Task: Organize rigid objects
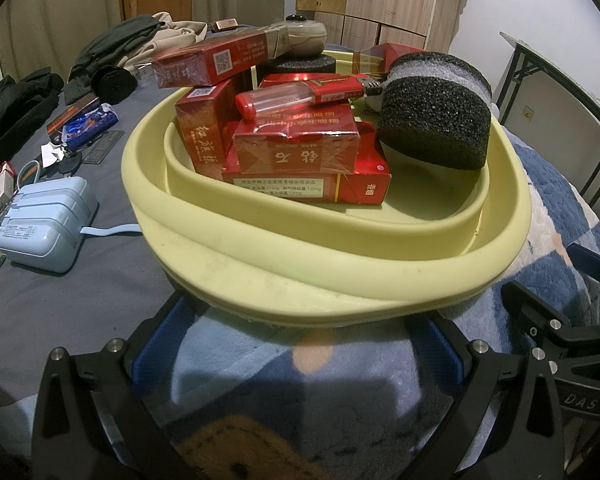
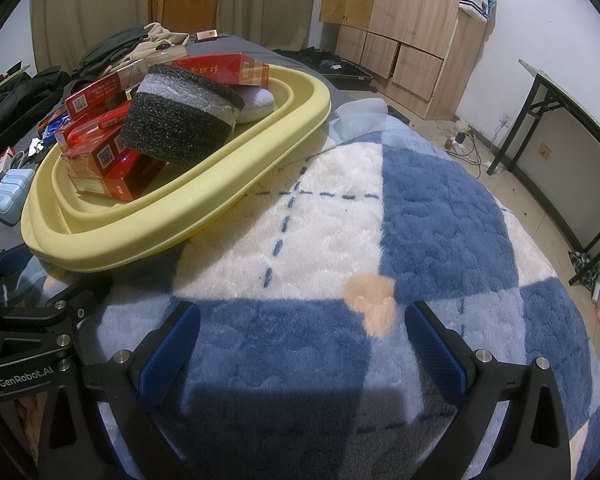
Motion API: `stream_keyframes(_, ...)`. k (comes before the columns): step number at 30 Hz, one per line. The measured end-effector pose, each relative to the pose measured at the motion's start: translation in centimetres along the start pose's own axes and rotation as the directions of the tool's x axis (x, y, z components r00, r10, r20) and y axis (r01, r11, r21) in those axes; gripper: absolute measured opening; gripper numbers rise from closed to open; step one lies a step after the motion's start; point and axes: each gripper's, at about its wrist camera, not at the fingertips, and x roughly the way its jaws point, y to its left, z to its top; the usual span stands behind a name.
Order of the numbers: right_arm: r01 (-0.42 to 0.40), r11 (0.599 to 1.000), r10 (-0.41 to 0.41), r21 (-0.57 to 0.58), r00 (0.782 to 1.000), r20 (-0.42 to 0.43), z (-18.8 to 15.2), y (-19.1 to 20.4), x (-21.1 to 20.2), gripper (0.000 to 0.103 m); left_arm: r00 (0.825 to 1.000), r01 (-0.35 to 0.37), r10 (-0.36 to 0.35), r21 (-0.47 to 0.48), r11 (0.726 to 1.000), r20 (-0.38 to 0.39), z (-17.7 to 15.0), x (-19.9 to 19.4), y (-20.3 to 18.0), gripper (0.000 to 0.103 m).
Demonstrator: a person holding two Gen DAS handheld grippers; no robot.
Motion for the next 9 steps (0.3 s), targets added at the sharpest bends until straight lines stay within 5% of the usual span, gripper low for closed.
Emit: stream_keyframes(9,0.000,1.000,0.000,0.000,1.000,0.000,0.00,0.00,0.00,0.103,1.000,0.000,0.000,0.000,1.000,0.002,0.11,-0.02,-0.08,0.103)
